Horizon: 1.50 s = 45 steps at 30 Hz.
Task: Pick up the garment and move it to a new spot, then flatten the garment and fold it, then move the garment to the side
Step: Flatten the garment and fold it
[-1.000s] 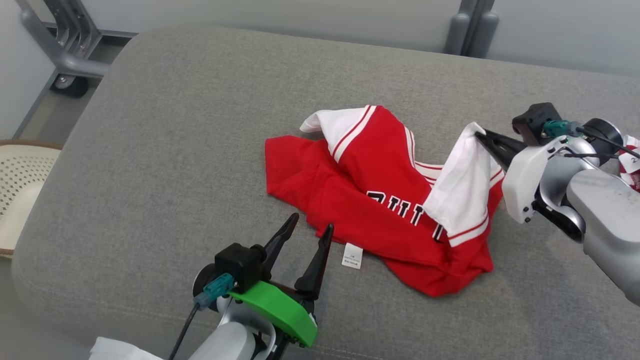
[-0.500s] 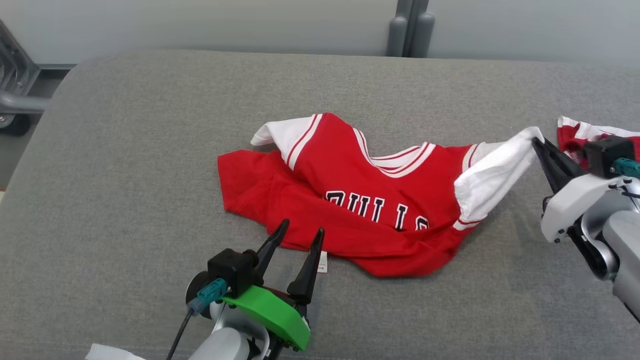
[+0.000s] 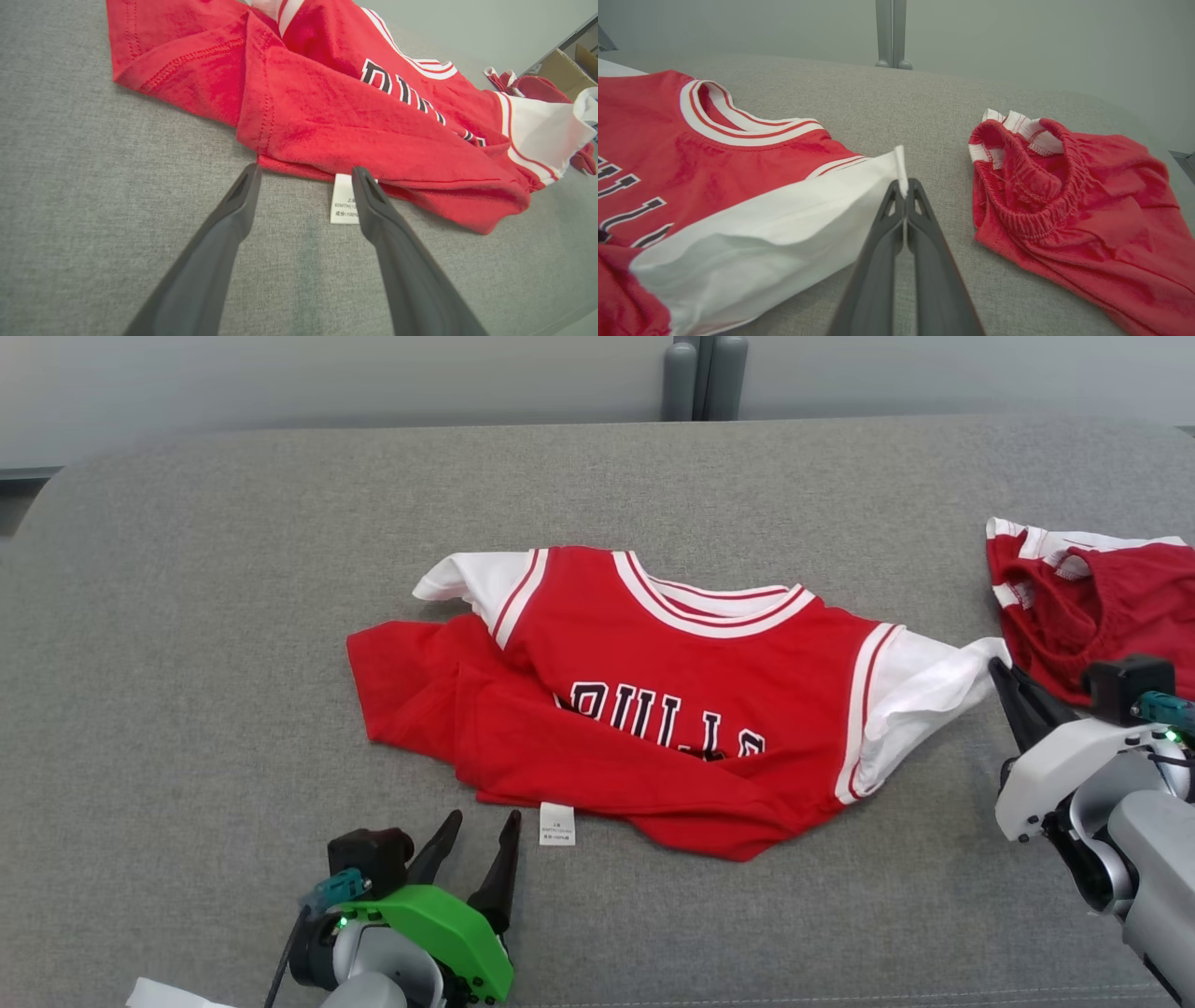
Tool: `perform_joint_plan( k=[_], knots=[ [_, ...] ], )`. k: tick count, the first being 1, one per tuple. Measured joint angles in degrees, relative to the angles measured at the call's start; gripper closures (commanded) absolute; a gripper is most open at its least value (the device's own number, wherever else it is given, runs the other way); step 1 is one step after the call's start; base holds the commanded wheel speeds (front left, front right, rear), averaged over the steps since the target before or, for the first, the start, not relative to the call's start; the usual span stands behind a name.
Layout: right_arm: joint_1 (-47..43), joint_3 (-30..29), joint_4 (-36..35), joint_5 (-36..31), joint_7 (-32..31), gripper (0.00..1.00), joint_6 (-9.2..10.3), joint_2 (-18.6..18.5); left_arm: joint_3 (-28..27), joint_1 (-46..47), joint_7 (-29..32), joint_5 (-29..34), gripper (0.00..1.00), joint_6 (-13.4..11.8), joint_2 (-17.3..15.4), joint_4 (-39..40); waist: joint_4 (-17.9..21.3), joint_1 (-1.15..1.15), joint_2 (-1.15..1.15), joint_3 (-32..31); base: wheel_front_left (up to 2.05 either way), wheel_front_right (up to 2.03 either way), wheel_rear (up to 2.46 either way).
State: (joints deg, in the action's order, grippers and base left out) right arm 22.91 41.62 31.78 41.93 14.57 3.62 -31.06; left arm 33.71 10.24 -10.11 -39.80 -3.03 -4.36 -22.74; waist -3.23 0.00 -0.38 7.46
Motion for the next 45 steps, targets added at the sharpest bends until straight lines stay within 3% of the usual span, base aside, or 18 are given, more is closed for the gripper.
perform_joint_plan(
  k=[7, 21, 22, 24, 25, 36, 45],
  knots=[
    [0.0, -0.7, -2.7, -1.3, 0.0, 1.00, -0.07, 2.0, -2.3, 2.5, 1.8, -2.9, 0.00, 0.0, 0.5, -5.9, 2.0, 0.00, 0.00, 0.8, 0.00, 0.00, 0.00],
    [-1.2, -2.9, -4.2, -3.5, 0.0, 1.00, -0.08, 2.3, -4.5, 7.0, 2.2, -5.6, 0.00, -0.5, 1.5, -12.3, 5.8, 0.00, 0.00, 2.3, 0.00, 0.00, 0.00],
    [-1.2, -2.9, -4.2, -3.5, 0.0, 1.00, -0.08, 2.3, -4.5, 7.0, 2.2, -5.6, 0.07, -0.5, 1.5, -12.3, 5.8, 0.00, 0.00, 2.3, 0.00, 0.00, 0.00],
    [-1.2, -3.7, -4.4, -3.8, 0.0, 1.00, -0.08, 2.3, -4.4, 8.0, 2.1, -5.6, 0.93, -0.5, 1.5, -12.9, 6.0, 0.00, 0.00, 2.6, 0.00, 0.00, 0.00],
    [-1.2, -4.0, -4.5, -3.9, 0.0, 1.00, -0.08, 2.3, -4.3, 8.3, 2.0, -5.6, 1.00, -0.4, 1.5, -13.4, 6.1, 0.00, 0.00, 2.8, 0.00, 0.00, 0.00],
    [-3.0, -8.3, -6.0, -4.6, 0.0, 1.00, -0.02, 2.7, -3.0, 8.8, -0.7, -5.8, 1.00, 3.3, 1.7, -13.1, 5.1, 0.00, 0.00, 2.5, 0.00, 0.00, 0.00],
    [-3.5, -16.6, -12.1, -7.2, 0.0, 1.00, 1.10, 2.9, -5.9, 11.4, -3.1, -5.3, 1.00, 4.6, 0.5, -4.1, 2.7, 0.00, 0.00, 0.3, 0.00, 0.00, 0.00]
  ],
)
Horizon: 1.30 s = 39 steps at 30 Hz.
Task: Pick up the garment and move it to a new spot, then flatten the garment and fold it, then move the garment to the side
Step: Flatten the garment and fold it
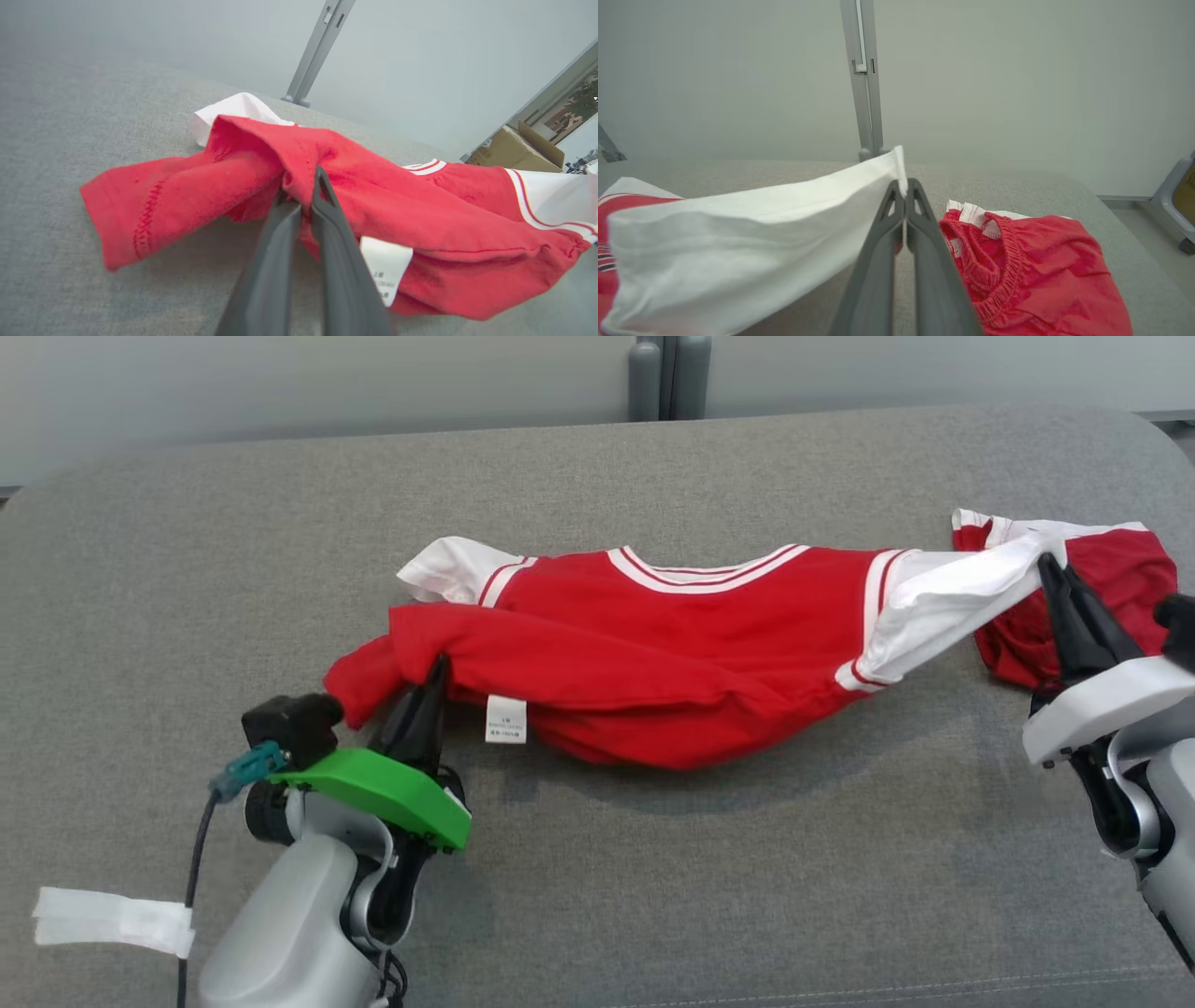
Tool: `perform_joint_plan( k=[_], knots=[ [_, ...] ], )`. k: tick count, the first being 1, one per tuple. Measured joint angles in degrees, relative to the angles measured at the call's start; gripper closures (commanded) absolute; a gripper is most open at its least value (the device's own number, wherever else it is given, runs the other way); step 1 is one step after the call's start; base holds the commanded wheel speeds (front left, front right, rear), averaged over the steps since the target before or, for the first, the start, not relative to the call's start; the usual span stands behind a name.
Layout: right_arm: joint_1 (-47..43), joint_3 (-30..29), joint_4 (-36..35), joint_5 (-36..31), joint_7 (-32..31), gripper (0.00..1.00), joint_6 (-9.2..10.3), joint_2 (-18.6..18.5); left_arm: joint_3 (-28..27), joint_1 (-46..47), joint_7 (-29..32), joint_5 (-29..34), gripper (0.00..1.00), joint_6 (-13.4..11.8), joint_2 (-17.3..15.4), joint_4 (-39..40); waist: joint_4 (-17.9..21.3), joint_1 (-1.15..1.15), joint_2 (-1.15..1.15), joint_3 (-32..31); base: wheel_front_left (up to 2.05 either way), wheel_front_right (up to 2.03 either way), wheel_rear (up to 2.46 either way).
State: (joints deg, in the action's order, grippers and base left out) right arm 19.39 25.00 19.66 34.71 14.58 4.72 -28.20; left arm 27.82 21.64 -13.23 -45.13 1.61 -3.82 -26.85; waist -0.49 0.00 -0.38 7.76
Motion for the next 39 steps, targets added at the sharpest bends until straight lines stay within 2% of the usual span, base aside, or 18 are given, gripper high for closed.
perform_joint_plan(
  k=[9, 12, 16, 19, 20, 22, 25, 28, 30, 33, 36, 39],
  knots=[
    [1.8, -6.7, -9.7, -4.7, 0.0, 1.00, 0.94, 0.0, -1.2, 3.2, 0.2, 1.6, 1.00, 0.5, -5.4, 9.5, -1.1, 0.00, 0.00, -3.0, 0.00, 0.00, 0.00],
    [4.1, -7.2, -11.2, -5.0, 0.0, 1.00, 0.83, -0.1, -2.1, 5.6, 2.2, 2.7, 1.00, 0.1, -7.7, 11.0, -1.1, 0.00, 0.00, -3.4, 0.00, 0.00, 0.00],
    [6.5, -0.5, -7.5, -6.2, 0.0, 1.00, -2.82, 0.9, -3.3, 8.0, 8.4, 2.2, 1.00, -0.9, -10.7, 8.7, -0.3, 0.00, 0.00, -3.3, 0.00, 0.00, 0.00],
    [10.7, 3.1, -4.3, -7.3, -0.6, 1.00, -4.71, 2.8, -4.2, 10.4, 12.1, -0.4, 1.00, -1.7, -11.1, 6.3, 0.2, 0.00, 0.00, -2.9, 0.00, 0.00, 0.00],
    [13.2, 3.1, -4.0, -7.7, -0.7, 1.00, -4.70, 3.2, -5.4, 11.7, 12.6, -1.2, 1.00, -2.0, -10.9, 6.2, 0.4, 0.00, 0.00, -2.7, 0.00, 0.00, 0.00],
    [19.5, 1.2, -4.3, -8.7, -0.5, 1.00, -3.99, 3.7, -7.8, 15.8, 12.5, -2.6, 1.00, -2.9, -10.3, 6.9, 0.6, 0.00, 0.00, -2.3, 0.00, 0.00, 0.00],
    [28.6, -3.7, -6.7, -10.1, 0.0, 1.00, -1.85, 4.3, -11.2, 23.4, 11.4, -4.5, 1.00, -3.4, -8.4, 9.8, 0.6, 0.00, 0.00, -1.6, 0.00, 0.00, 0.00],
    [31.7, -5.8, -8.7, -10.8, 0.2, 1.00, -1.68, 4.7, -11.5, 26.5, 10.6, -4.6, 1.00, -3.3, -7.6, 11.1, 0.3, 0.00, 0.00, -1.3, 0.00, 0.00, 0.00],
    [29.5, -4.2, -8.1, -11.0, 0.3, 1.00, -2.68, 4.9, -10.7, 25.0, 10.7, -4.8, 1.00, -3.0, -7.2, 10.8, 0.0, 0.00, -0.01, -1.3, 0.00, 0.00, 0.00],
    [20.0, -0.9, -4.7, -11.0, 0.3, 1.00, -3.88, 5.6, -8.6, 18.1, 11.3, -6.5, 1.00, -2.6, -5.3, 9.0, -0.4, 0.00, 0.00, -1.1, 0.00, 0.00, 0.00],
    [8.1, 1.5, -0.4, -10.0, 0.0, 1.00, -4.20, 7.0, -6.8, 8.8, 12.1, -8.4, 1.00, -2.7, -2.5, 5.0, -0.8, 0.00, 0.00, -0.6, 0.00, 0.00, 0.00],
    [-0.2, 1.5, 2.5, -8.8, 0.0, 1.00, -4.04, 9.3, -6.2, 1.1, 10.3, -8.9, 1.00, -2.8, -0.9, 1.0, -1.1, 0.00, 0.00, -0.1, 0.00, 0.00, 0.00]
  ],
)
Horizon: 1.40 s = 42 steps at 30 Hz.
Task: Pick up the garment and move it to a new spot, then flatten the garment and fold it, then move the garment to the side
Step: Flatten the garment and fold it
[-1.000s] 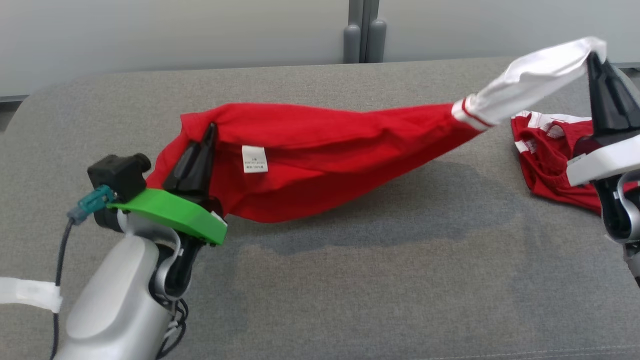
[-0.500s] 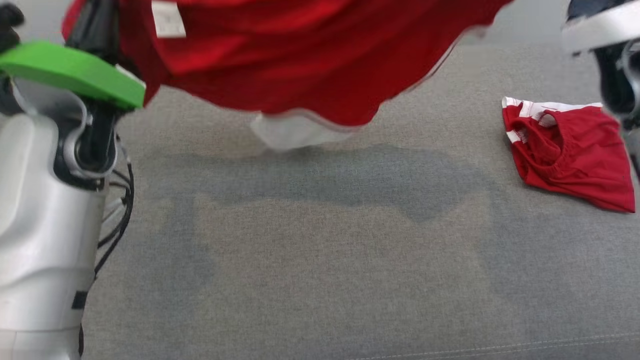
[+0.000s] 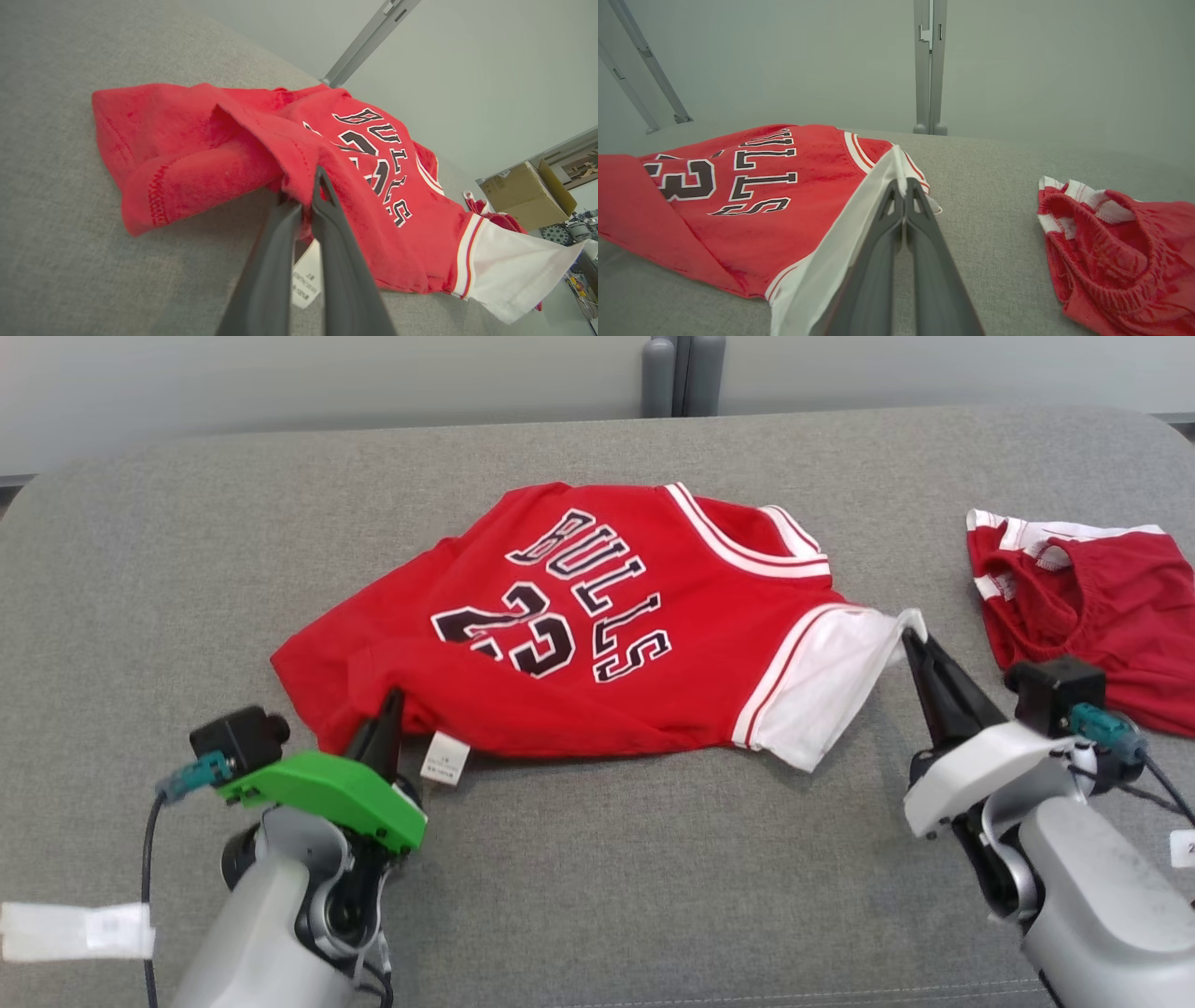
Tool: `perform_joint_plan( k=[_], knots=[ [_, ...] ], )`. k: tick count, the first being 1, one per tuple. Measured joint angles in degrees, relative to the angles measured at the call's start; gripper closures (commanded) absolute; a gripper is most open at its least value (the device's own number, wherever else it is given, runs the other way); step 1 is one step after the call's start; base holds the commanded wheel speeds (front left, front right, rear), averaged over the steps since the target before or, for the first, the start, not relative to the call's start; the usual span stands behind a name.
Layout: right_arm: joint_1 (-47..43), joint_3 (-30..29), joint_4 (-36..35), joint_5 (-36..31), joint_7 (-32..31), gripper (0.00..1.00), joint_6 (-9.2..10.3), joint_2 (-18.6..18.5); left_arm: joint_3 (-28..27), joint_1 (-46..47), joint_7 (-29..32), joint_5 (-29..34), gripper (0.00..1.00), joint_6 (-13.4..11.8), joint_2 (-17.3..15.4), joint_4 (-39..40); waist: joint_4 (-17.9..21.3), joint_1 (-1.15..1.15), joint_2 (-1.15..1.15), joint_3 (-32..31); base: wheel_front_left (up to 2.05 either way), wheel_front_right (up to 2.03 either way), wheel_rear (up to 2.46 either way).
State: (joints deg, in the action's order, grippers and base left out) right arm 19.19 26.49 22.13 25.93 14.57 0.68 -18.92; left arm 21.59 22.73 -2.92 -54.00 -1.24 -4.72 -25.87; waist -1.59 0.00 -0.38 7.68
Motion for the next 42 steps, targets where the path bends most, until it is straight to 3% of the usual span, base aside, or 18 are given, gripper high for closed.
perform_joint_plan(
  k=[7, 8, 9, 10, 25, 42],
  knots=[
    [-6.2, -2.7, 1.5, 1.8, 0.0, 1.00, 1.22, 4.7, -1.0, -6.3, -3.8, -1.6, 0.97, -0.3, 0.7, -5.4, 0.6, 0.00, 0.00, 0.5, 0.00, 0.00, 0.00],
    [-6.5, -3.2, 1.7, 1.8, 0.0, 1.00, 1.22, 4.7, -1.1, -6.4, -4.4, -1.7, 0.70, -0.2, 0.7, -5.7, 0.8, 0.00, 0.00, 0.4, 0.00, 0.00, 0.00],
    [-6.8, -3.6, 1.7, 1.7, 0.0, 1.00, 1.23, 4.8, -1.0, -6.4, -4.5, -1.7, 0.51, 0.1, 0.7, -6.1, 0.9, 0.00, 0.00, 0.3, 0.00, 0.00, 0.00],
    [-6.9, -4.4, 1.7, 1.3, 0.0, 1.00, 1.22, 5.2, -0.8, -6.4, -5.1, -1.7, 0.00, 0.4, 0.7, -6.6, 1.0, 0.00, 0.00, 0.1, 0.00, 0.00, 0.00],
    [-9.0, -9.8, 0.7, -1.3, 0.0, 1.00, 0.30, 6.4, 6.3, -6.5, -4.6, 1.9, 0.00, 4.0, 0.8, -6.5, -0.6, 0.00, 0.00, -1.7, 0.00, 0.00, 0.00],
    [-9.0, -11.2, 0.3, -4.8, 0.0, 1.00, -2.56, 8.0, 3.9, -7.1, -7.1, 3.2, 0.00, 0.3, 0.5, -13.1, 0.6, 0.00, 0.00, 0.2, 0.00, 0.00, 0.00]
  ],
)
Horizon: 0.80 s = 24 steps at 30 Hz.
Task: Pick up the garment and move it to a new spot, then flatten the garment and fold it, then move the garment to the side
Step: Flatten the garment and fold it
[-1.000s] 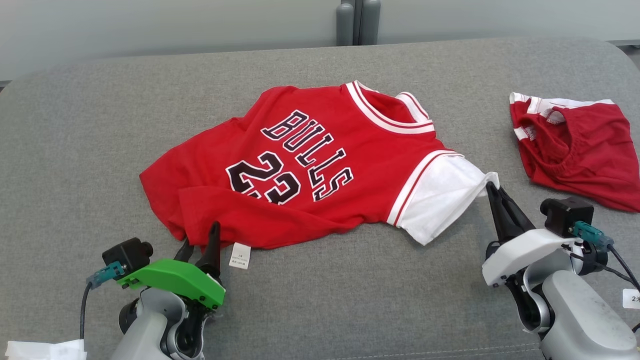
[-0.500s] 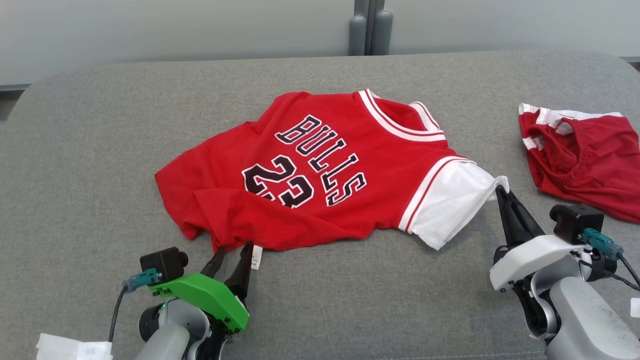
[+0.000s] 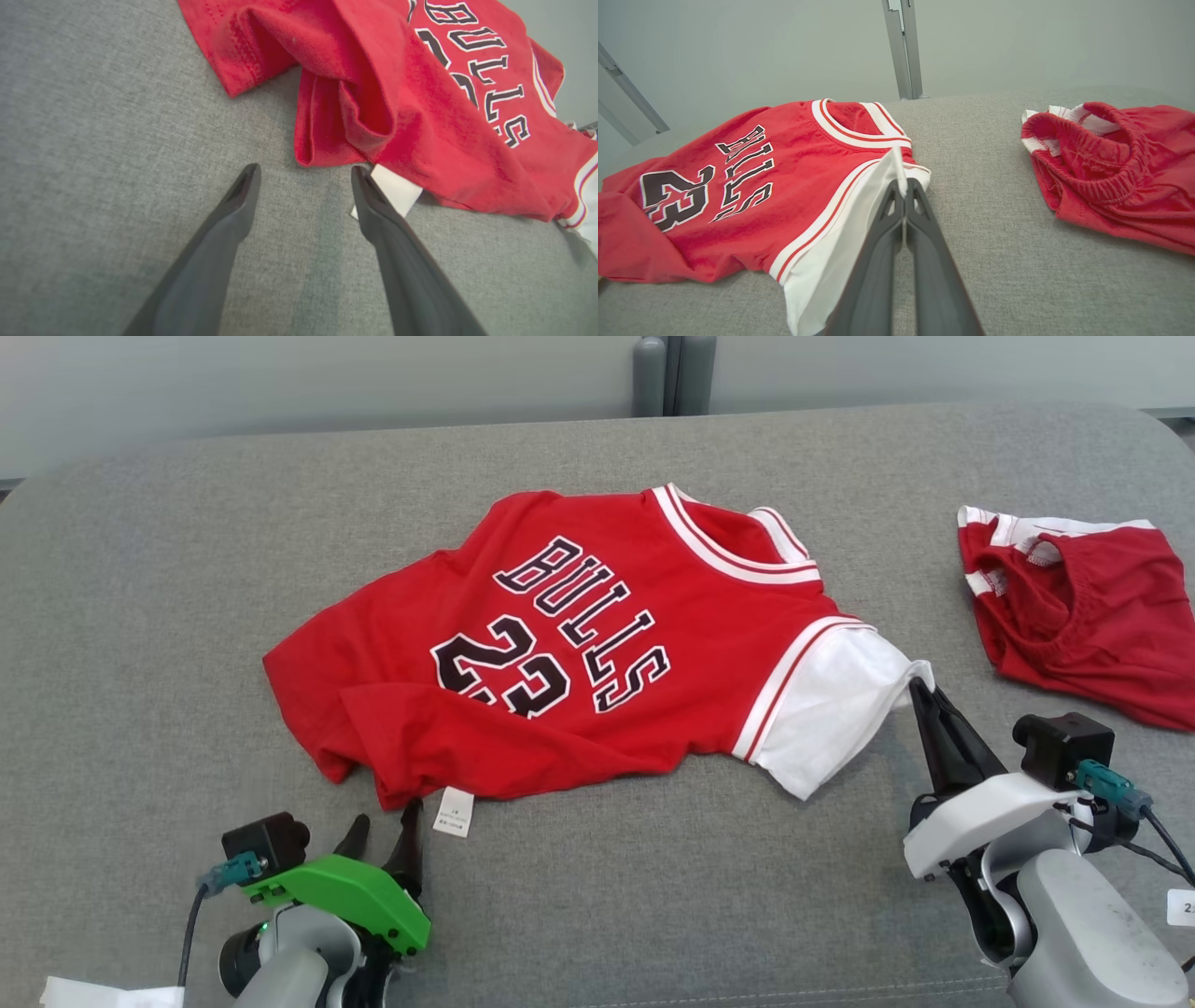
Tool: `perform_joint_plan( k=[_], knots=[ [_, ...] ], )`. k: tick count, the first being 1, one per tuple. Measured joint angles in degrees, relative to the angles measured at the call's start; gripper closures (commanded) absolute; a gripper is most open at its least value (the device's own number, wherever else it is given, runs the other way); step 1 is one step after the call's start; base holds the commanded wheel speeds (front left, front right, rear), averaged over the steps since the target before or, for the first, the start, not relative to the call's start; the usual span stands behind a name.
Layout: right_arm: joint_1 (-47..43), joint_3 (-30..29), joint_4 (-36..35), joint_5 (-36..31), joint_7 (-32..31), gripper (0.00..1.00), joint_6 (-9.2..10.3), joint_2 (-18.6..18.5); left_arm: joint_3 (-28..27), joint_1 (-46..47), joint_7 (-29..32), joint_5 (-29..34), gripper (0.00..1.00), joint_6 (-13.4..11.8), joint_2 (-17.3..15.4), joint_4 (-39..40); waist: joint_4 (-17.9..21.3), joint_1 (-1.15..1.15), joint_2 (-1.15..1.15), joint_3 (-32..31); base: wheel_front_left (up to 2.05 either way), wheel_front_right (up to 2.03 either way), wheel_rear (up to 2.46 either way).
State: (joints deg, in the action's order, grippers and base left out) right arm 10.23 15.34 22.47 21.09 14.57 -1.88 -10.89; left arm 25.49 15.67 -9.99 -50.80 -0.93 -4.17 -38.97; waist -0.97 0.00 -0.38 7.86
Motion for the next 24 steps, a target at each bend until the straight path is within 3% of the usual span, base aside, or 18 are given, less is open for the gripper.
perform_joint_plan(
  k=[6, 7, 8, 10, 11, 16, 24],
  knots=[
    [0.4, -0.7, 0.0, -0.6, 0.0, 1.00, -0.63, 0.2, -0.4, 2.9, -0.7, 0.0, 0.00, -0.2, 0.4, -1.6, 1.0, 0.00, 0.00, 0.8, 0.00, 0.00, 0.00],
    [0.5, -0.9, 0.0, -0.7, 0.0, 1.00, -0.64, 0.2, -0.2, 3.2, -0.7, 0.0, 0.04, -0.2, 0.5, -1.9, 1.2, 0.00, 0.00, 0.9, 0.00, 0.00, 0.00],
    [0.5, -1.4, 0.0, -0.8, 0.0, 1.00, -0.64, 0.2, 0.2, 3.5, -0.7, 0.1, 0.37, -0.2, 0.7, -2.3, 1.3, 0.00, 0.00, 1.0, 0.00, 0.00, 0.00],
    [0.5, -2.0, 0.0, -1.0, 0.0, 1.00, -0.64, 0.2, 0.6, 3.7, -0.7, 0.2, 0.70, -0.2, 1.0, -3.0, 1.4, 0.00, 0.00, 1.1, 0.00, 0.00, 0.00],
    [0.5, -2.1, 0.0, -1.0, 0.0, 1.00, -0.74, 0.3, 0.6, 3.8, -0.7, 0.2, 1.00, -0.2, 1.1, -3.1, 1.4, 0.00, 0.00, 1.1, 0.00, 0.00, 0.00],
    [0.5, -3.3, -0.1, -1.5, 0.0, 1.00, -1.11, 0.7, 1.0, 4.0, -1.3, 0.7, 1.00, 0.0, 1.2, -3.3, 1.5, 0.00, 0.00, 1.2, 0.00, 0.00, 0.00],
    [0.6, -7.5, -4.0, -1.6, 0.0, 1.00, -1.14, 1.5, 0.5, 4.0, -2.8, 0.6, 1.00, 3.5, 1.3, 1.2, 0.7, 0.00, 0.00, 0.7, 0.00, 0.00, 0.00]
  ],
)
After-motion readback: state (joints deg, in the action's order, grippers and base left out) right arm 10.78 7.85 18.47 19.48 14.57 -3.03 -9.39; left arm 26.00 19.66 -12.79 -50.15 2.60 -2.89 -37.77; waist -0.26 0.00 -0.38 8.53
